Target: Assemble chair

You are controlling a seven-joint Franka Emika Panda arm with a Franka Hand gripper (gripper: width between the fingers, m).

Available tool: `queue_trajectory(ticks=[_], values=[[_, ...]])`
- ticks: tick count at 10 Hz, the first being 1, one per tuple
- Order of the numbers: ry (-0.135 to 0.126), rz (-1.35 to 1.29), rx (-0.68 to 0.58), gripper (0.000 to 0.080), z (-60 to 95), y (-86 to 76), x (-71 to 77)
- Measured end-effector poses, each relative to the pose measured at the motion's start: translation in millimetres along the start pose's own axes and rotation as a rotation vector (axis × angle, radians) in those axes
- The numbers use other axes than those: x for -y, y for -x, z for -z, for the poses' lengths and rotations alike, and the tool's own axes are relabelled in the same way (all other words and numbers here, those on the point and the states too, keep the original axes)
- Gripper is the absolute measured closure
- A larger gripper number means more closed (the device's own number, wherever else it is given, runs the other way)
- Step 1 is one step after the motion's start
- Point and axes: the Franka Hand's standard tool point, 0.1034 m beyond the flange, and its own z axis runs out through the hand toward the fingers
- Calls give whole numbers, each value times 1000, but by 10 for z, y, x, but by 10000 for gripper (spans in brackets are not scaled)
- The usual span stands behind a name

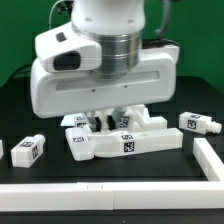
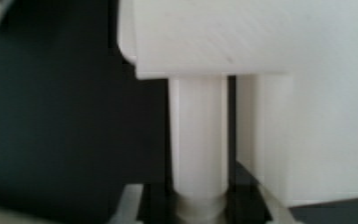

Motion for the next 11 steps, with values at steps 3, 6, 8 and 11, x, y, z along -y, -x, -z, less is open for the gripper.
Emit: queue_trajectory(ticks=[3, 6, 8, 11], values=[[0, 32, 9, 679, 18, -73, -45], [4, -44, -15, 679, -165, -212, 109], [10, -58, -56, 679, -325, -376, 237], [2, -88, -62, 679, -447, -454, 407]])
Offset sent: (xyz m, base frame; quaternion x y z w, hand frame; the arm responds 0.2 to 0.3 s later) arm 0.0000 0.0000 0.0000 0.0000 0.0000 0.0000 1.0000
